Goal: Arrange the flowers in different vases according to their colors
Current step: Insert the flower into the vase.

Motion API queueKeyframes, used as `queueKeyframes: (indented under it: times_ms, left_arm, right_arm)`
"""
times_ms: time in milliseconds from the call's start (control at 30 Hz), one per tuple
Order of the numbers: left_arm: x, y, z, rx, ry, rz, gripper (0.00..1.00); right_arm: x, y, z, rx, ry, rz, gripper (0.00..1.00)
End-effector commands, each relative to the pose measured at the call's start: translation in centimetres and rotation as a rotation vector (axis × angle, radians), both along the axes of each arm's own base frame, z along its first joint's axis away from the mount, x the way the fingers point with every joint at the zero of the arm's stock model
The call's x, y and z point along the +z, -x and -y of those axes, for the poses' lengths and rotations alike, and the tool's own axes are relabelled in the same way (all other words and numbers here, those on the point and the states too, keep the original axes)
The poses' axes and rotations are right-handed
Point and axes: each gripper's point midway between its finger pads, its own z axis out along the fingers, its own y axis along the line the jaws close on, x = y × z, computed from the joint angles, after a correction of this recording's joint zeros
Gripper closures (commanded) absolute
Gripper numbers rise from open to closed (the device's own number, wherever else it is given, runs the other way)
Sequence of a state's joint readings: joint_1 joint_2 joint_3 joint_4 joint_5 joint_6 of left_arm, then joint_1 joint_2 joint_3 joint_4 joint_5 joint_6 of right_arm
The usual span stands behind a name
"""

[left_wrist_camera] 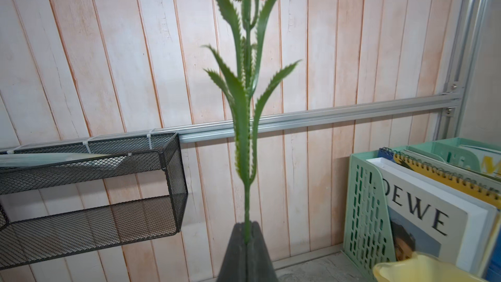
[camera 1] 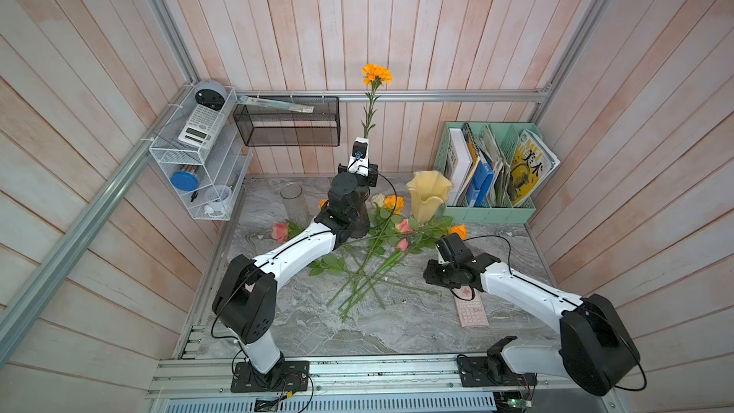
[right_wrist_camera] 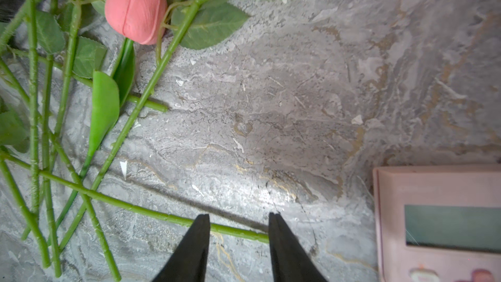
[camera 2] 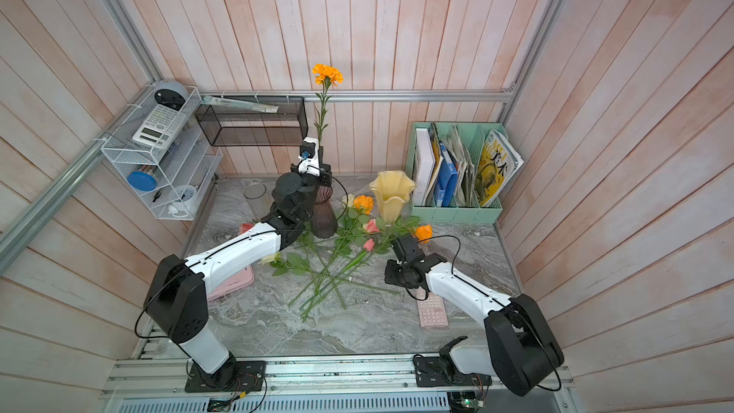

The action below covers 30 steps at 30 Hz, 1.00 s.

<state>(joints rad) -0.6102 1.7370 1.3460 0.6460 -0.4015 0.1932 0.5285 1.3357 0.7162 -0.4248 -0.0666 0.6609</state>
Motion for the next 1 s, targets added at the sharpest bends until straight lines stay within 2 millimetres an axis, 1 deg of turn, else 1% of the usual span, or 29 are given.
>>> queueKeyframes:
  times_ms: [0, 133, 200, 333, 367, 433, 467, 567, 667, 700, 733, 767, 833, 900, 967]
  left_arm:
    - [2.7, -0.4, -1.2, 0.035, 0.05, 0.13, 1.0]
    - [0.8, -1.7, -1.2, 0.037, 0.045, 0.113, 1.0]
    - [-0.5, -1.8, -1.1, 0.033, 0.04, 0.11, 1.0]
    - [-3.2, -1.5, -1.4, 0.031, 0.037, 0.065, 1.0]
    - [-3.6, -1.3, -1.7, 0.036, 0.046, 0.054, 0.99]
    - [-4.5, -0.9, -2.2, 0.047, 0.062, 0.044, 0.78]
    - [-5.1, -0.7, -2.4, 0.047, 0.063, 0.037, 0.76]
    - [-6.0, -0.1, -2.5, 0.046, 0.066, 0.013, 0.73]
    - [-6.6, 0.3, -2.9, 0.05, 0.078, -0.002, 0.63]
    - [-6.6, 0.6, -3.0, 0.051, 0.082, 0.0, 0.61]
    - [-6.5, 1.0, -3.1, 0.053, 0.087, 0.001, 0.53]
    - [-6.0, 1.5, -3.2, 0.053, 0.095, 0.009, 0.43]
    - [-5.0, 2.5, -3.0, 0.041, 0.093, 0.006, 0.39]
    - [-3.7, 3.9, -2.5, 0.017, 0.096, -0.009, 0.31]
    - [-2.9, 5.8, -1.7, -0.011, 0.074, -0.047, 0.24]
  right_arm:
    - [-0.3, 0.1, -0.5, 0.035, 0.0, -0.039, 0.58]
    - [-0.6, -0.1, -0.8, 0.036, -0.011, -0.044, 0.59]
    - [-0.5, -0.2, -0.9, 0.035, -0.017, -0.037, 0.59]
    - [-0.3, -0.2, -1.0, 0.038, -0.023, -0.038, 0.59]
    - [-0.3, -0.1, -1.0, 0.039, -0.021, -0.041, 0.59]
    - [-0.2, -0.1, -0.9, 0.042, -0.019, -0.036, 0.59]
    - [-0.1, 0.0, -0.9, 0.041, -0.017, -0.034, 0.59]
    - [0.0, 0.0, -0.8, 0.043, -0.018, -0.032, 0.59]
    - [0.2, 0.1, -0.7, 0.043, -0.015, -0.031, 0.59]
    - [0.2, 0.2, -0.7, 0.043, -0.015, -0.03, 0.59]
    - [0.3, 0.2, -0.6, 0.043, -0.017, -0.026, 0.59]
    - [0.3, 0.2, -0.6, 0.042, -0.017, -0.024, 0.59]
    - [0.5, 0.3, -0.6, 0.042, -0.021, -0.017, 0.59]
    - [0.6, 0.4, -0.6, 0.042, -0.025, -0.015, 0.59]
    - [0.6, 0.5, -0.6, 0.041, -0.031, -0.015, 0.59]
